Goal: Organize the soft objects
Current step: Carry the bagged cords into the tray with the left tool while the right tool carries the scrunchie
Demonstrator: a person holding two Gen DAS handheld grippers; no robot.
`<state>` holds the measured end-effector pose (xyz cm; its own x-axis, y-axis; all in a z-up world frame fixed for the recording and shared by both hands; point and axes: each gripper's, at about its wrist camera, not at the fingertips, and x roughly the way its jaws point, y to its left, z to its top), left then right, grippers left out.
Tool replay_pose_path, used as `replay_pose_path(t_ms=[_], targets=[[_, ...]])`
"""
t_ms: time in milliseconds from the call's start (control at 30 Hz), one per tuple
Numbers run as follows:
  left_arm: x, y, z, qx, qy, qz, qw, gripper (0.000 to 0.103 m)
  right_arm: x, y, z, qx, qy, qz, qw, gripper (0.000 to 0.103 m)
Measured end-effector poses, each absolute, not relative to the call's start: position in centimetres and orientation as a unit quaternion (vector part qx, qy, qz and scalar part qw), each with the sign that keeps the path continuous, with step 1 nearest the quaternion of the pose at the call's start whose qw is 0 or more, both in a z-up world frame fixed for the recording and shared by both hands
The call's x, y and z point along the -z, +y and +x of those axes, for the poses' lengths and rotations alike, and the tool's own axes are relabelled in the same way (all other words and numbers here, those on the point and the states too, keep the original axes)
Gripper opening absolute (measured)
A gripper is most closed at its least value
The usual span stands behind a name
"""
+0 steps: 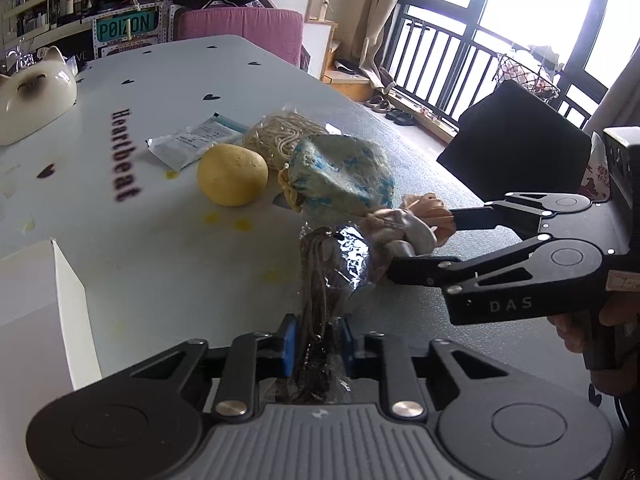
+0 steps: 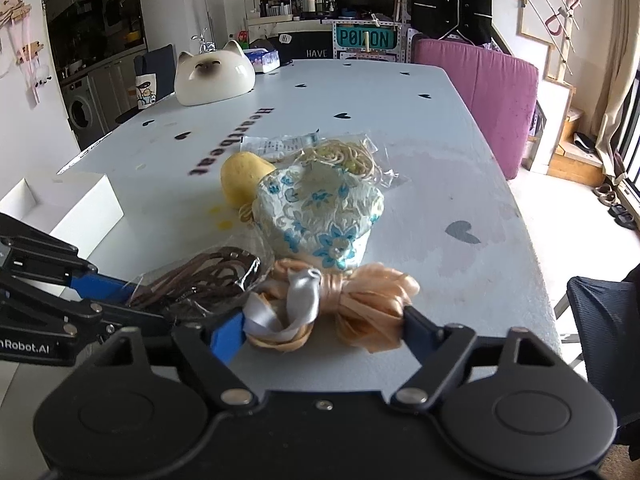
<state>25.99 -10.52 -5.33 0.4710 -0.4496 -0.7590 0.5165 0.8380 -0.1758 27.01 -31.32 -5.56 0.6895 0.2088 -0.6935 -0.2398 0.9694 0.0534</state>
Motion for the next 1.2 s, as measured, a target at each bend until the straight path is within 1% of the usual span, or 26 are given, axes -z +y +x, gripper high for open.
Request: replay_pose_path(t_ms=[67, 100, 167, 267, 367, 467, 667, 933, 1200], targets=[[5.2, -10.5, 25.9, 0.281, 0.428, 0.039, 0.858, 0.02, 5.5, -31.3, 26.9, -0.122, 0.374, -0.021, 0.919, 0.069], [5.2, -10.5, 25.8, 0.28, 0.428, 0.039, 0.858, 0.019, 5.5, -31.3, 26.8, -0.122, 0.374, -0.021, 0.919, 0.063], [5.1, -10.5, 25.7, 0.278, 0.428, 0.039, 0.859, 0.018, 5.5, -31.4, 26.7, -0.118, 0.375, -0.017, 0.919, 0.043], [5.0, -10.4, 25.5, 0.276, 0.428, 0.036, 0.86, 0.017, 5.6, -31.7, 26.5, -0.114, 0.374, -0.004, 0.92, 0.031], [4.8, -10.2, 25.3, 0.273, 0.426, 0.032, 0.862, 0.017, 5.4, -31.8, 26.1, -0.113, 0.37, 0.002, 0.922, 0.024], [4.5, -10.0, 25.0, 0.271, 0.423, 0.028, 0.864, 0.017, 5.1, -31.9, 25.6, -0.113, 0.365, 0.005, 0.924, 0.02], [3.7, -9.5, 24.2, 0.266, 0.416, 0.016, 0.87, 0.016, 3.8, -31.9, 23.9, -0.099, 0.343, 0.012, 0.934, 0.018], [1.9, -8.3, 22.6, 0.257, 0.395, -0.004, 0.882, 0.016, 0.8, -32.0, 20.9, -0.095, 0.305, 0.018, 0.947, 0.018], [-1.2, -5.9, 20.1, 0.244, 0.359, -0.025, 0.9, 0.016, -2.0, -31.7, 18.0, -0.091, 0.273, 0.033, 0.957, 0.018]])
